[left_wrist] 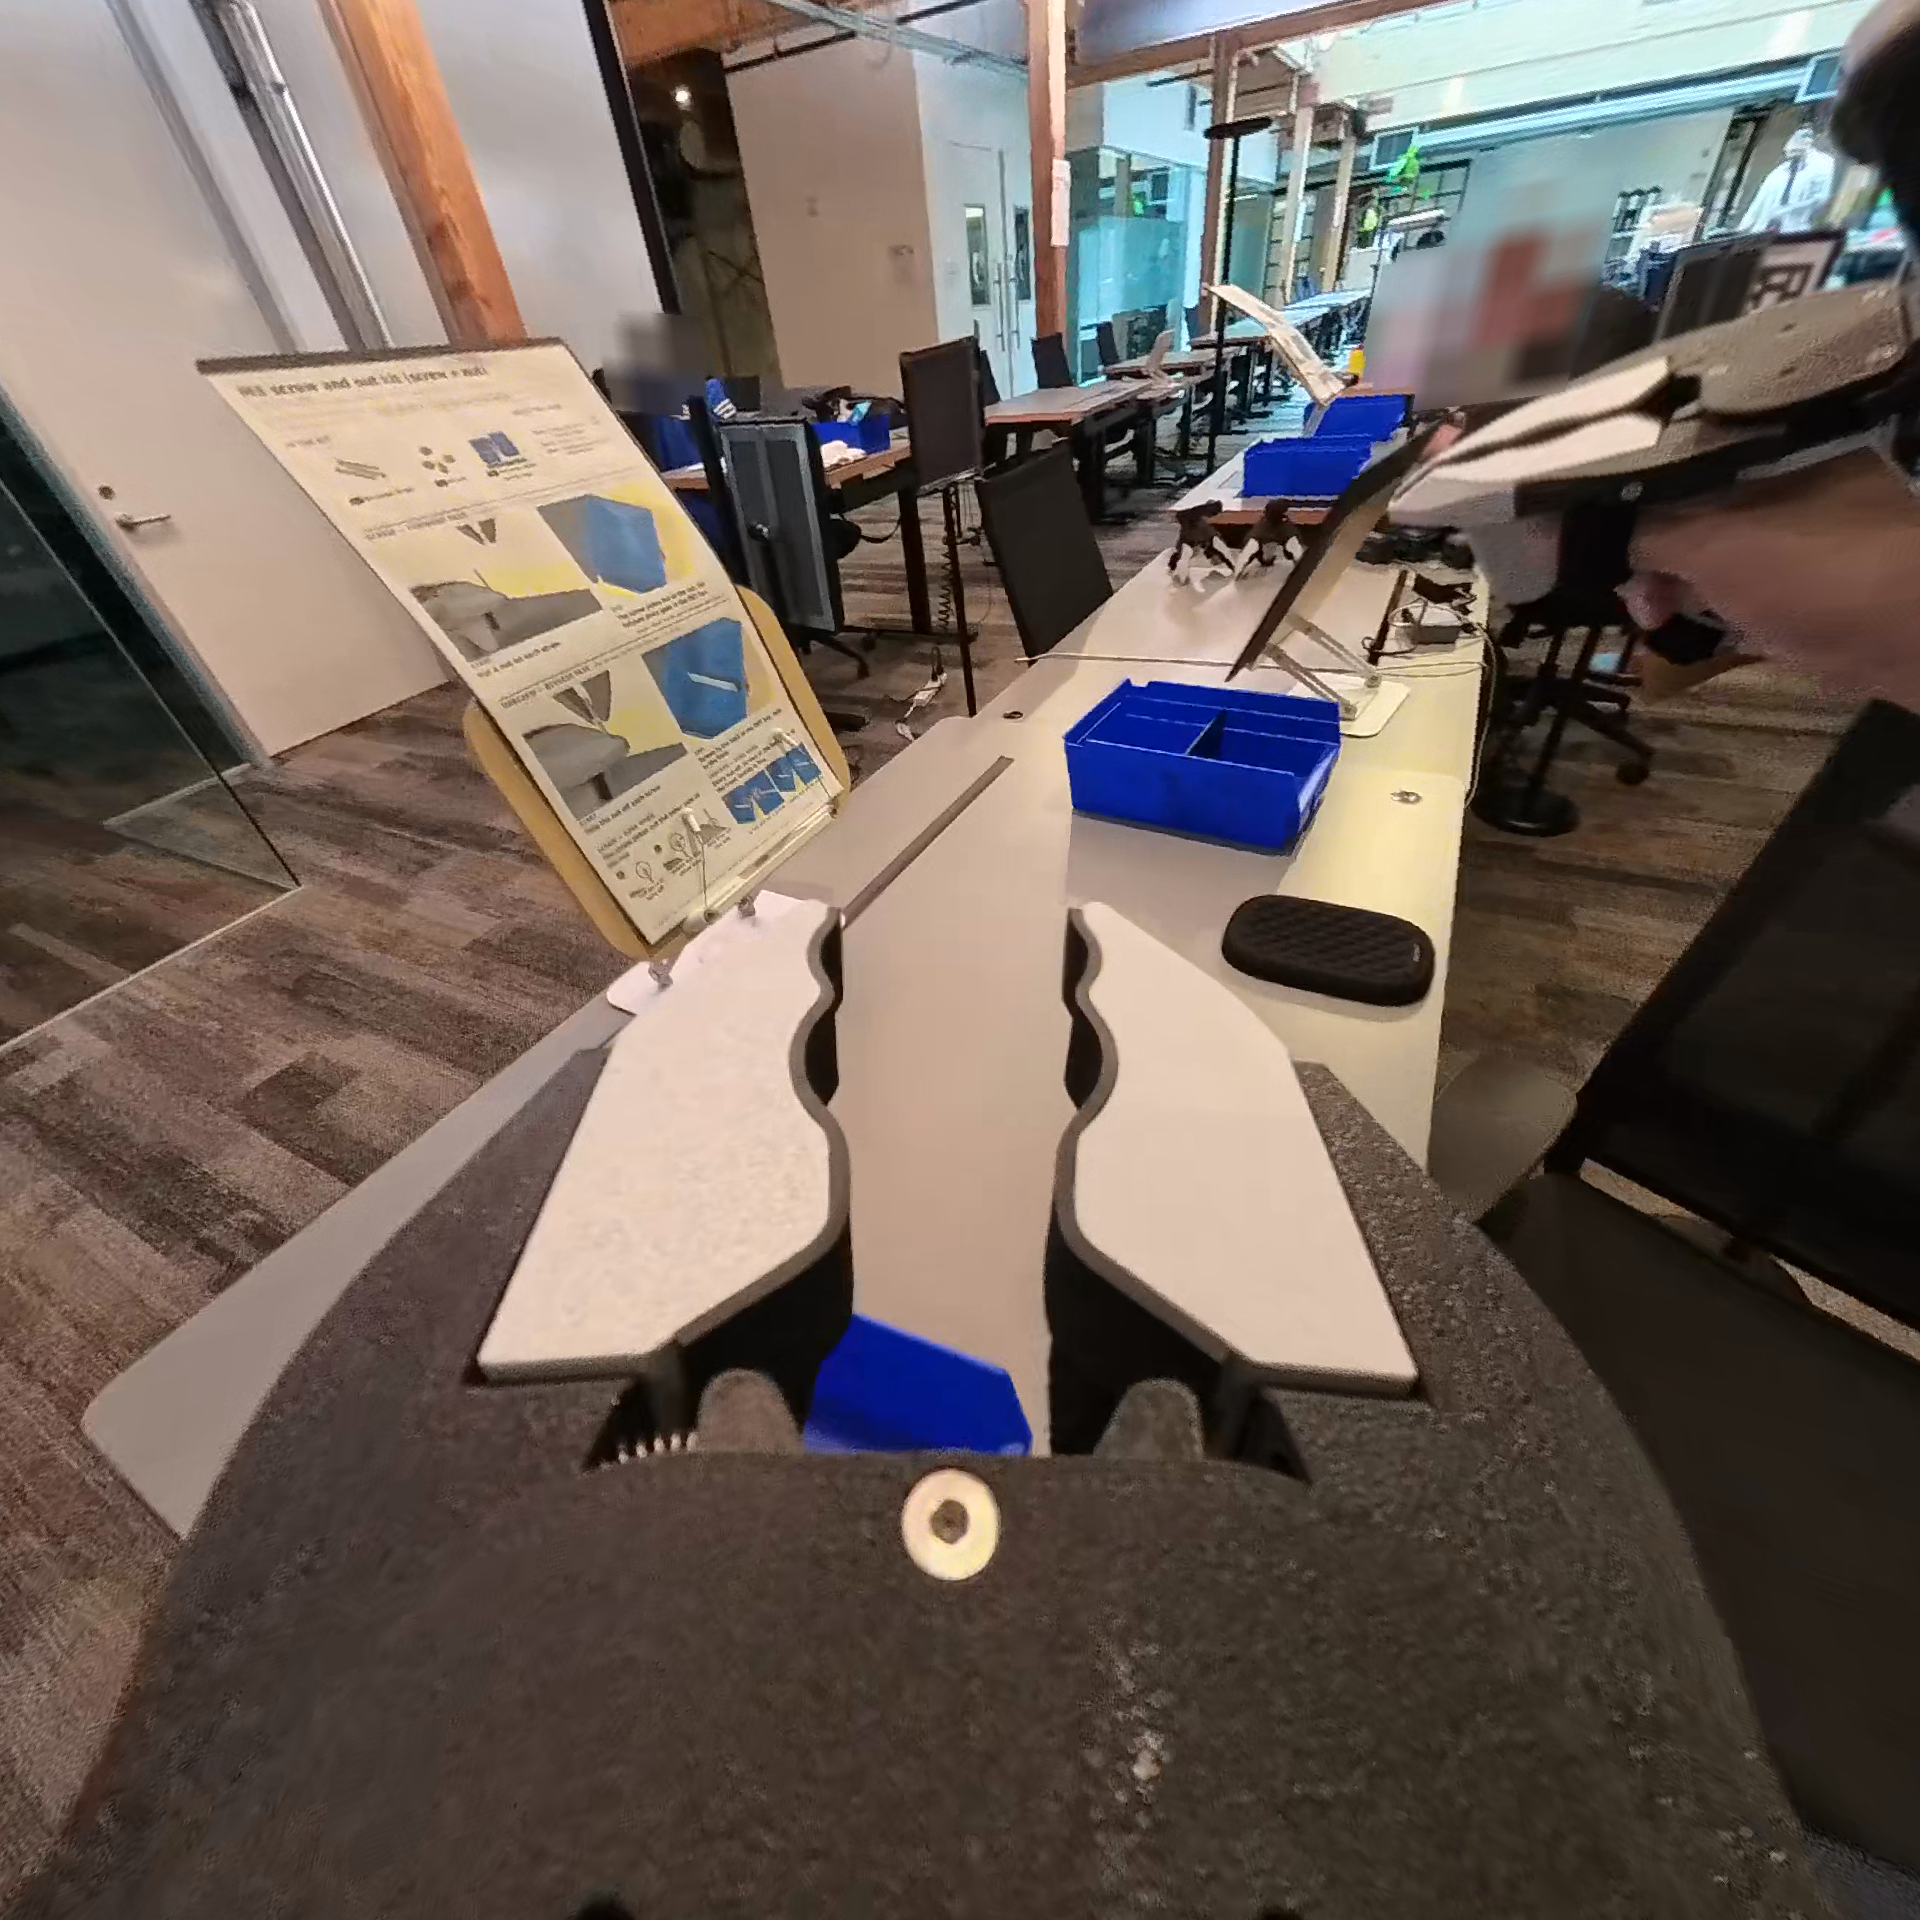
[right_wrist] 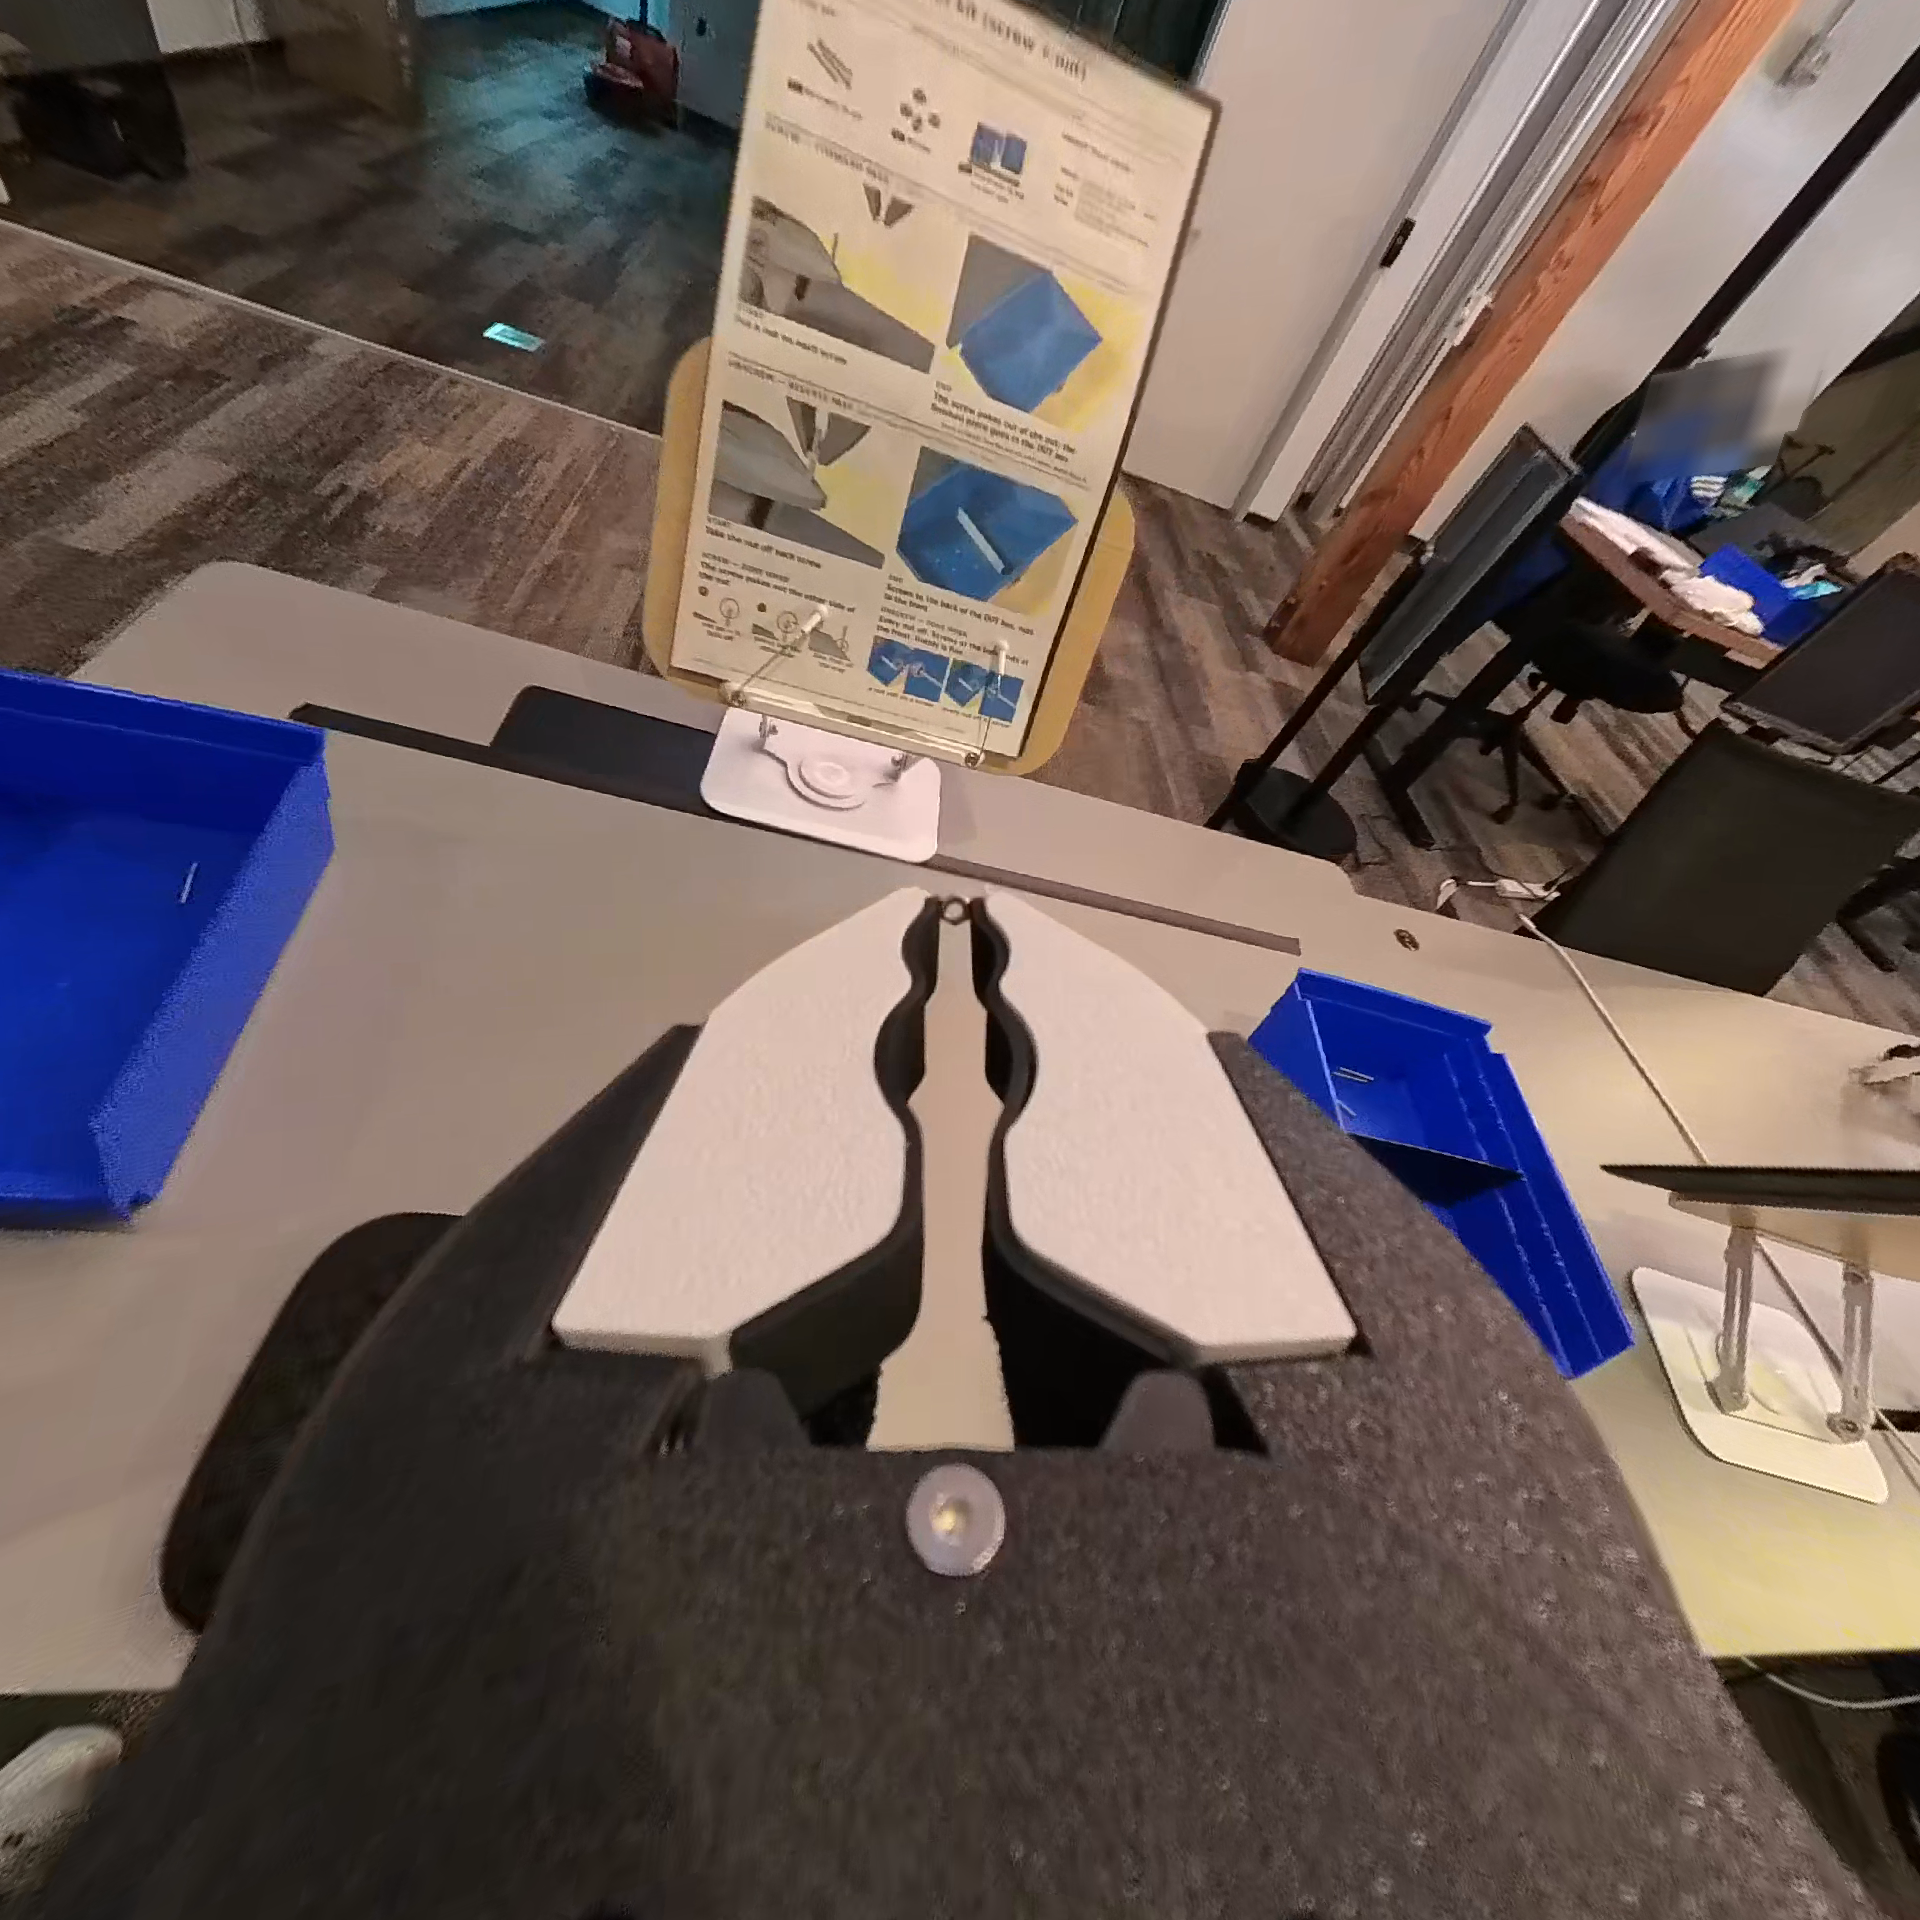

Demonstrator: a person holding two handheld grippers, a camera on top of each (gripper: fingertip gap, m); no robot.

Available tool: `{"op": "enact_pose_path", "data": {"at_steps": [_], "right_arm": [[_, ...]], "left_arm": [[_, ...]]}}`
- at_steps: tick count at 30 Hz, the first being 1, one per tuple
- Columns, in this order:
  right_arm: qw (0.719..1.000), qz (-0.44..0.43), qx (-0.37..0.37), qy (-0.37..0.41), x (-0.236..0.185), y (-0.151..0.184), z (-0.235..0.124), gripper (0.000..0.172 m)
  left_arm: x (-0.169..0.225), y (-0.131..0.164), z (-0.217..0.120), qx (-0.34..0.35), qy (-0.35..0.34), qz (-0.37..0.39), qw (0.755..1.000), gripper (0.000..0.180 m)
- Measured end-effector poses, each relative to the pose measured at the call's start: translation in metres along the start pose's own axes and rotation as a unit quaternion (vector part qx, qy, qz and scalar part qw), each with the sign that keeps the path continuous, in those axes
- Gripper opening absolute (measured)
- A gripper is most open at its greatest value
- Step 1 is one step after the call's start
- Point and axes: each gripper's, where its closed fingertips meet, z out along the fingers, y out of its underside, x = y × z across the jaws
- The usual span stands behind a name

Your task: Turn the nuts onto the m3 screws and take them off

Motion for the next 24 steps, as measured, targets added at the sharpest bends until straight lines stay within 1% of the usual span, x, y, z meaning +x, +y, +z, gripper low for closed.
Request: {"op": "enact_pose_path", "data": {"at_steps": [4,7,10,12,13,16,20,24], "right_arm": [[1.000,-0.012,-0.008,-0.018,0.029,0.011,0.035,0.006],[0.999,-0.019,-0.011,-0.028,0.056,0.021,0.068,0.006],[0.999,-0.011,0.015,-0.044,0.081,0.028,0.103,0.005],[0.998,-0.006,0.029,-0.064,0.090,0.032,0.120,0.005],[0.997,-0.007,0.029,-0.066,0.095,0.036,0.126,0.005],[0.998,-0.022,0.026,-0.054,0.113,0.049,0.129,0.005],[0.997,-0.010,0.015,-0.070,0.138,0.059,0.121,0.005],[0.998,-0.016,-0.009,-0.057,0.177,0.077,0.105,0.005]], "left_arm": [[-0.007,-0.010,0.013,0.014,-0.031,-0.011,0.999,0.040],[-0.014,-0.004,0.023,0.012,-0.064,-0.015,0.998,0.041],[-0.024,0.002,0.030,0.020,-0.103,-0.041,0.994,0.040],[-0.022,-0.002,0.033,0.041,-0.105,-0.058,0.992,0.039],[-0.021,-0.003,0.034,0.042,-0.109,-0.052,0.992,0.038],[-0.022,-0.004,0.034,0.028,-0.153,0.002,0.988,0.035],[-0.007,-0.012,0.035,0.033,-0.162,-0.032,0.986,0.039],[0.016,-0.023,0.019,0.046,-0.192,-0.040,0.980,0.039]]}}
